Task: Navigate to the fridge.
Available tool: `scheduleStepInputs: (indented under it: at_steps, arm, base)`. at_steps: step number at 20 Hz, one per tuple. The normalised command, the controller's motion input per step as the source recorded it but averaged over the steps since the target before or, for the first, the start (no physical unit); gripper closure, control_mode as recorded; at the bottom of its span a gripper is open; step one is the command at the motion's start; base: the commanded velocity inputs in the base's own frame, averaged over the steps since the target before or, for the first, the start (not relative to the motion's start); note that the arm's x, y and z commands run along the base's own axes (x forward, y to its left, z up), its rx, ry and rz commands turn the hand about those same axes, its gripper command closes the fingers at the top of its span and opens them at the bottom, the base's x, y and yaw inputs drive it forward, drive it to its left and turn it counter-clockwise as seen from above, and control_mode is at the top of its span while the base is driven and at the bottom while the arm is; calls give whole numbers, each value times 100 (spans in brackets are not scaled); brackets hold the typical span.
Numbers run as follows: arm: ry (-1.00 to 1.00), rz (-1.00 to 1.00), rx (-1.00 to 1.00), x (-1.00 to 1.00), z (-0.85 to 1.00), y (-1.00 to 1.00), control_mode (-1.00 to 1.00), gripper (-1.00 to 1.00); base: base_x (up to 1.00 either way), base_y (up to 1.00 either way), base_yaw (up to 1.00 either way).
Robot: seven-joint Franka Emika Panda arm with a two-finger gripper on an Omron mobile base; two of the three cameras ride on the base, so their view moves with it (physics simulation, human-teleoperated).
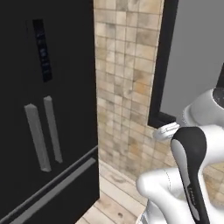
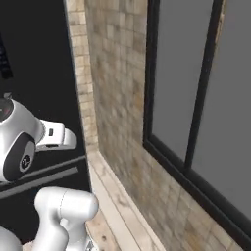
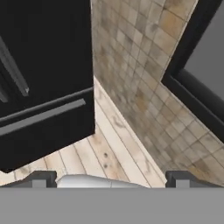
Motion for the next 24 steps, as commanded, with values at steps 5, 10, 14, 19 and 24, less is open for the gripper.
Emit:
scheduleStepInputs:
  at_steps: [5, 10, 14, 19, 24]
  arm:
    - [0, 0, 0, 0, 0, 0, 100, -100]
    - [0, 0, 0, 0, 0, 0, 100, -100]
    - [0, 0, 0, 0, 0, 0, 100, -100]
    - [0, 0, 0, 0, 0, 0, 100, -100]
    - [0, 0, 0, 0, 0, 0, 100, -100]
  base:
    - [50, 32, -70]
    - [26, 98, -34]
    - [-16, 100, 4]
    - [-13, 100, 35]
    - [14, 68, 56]
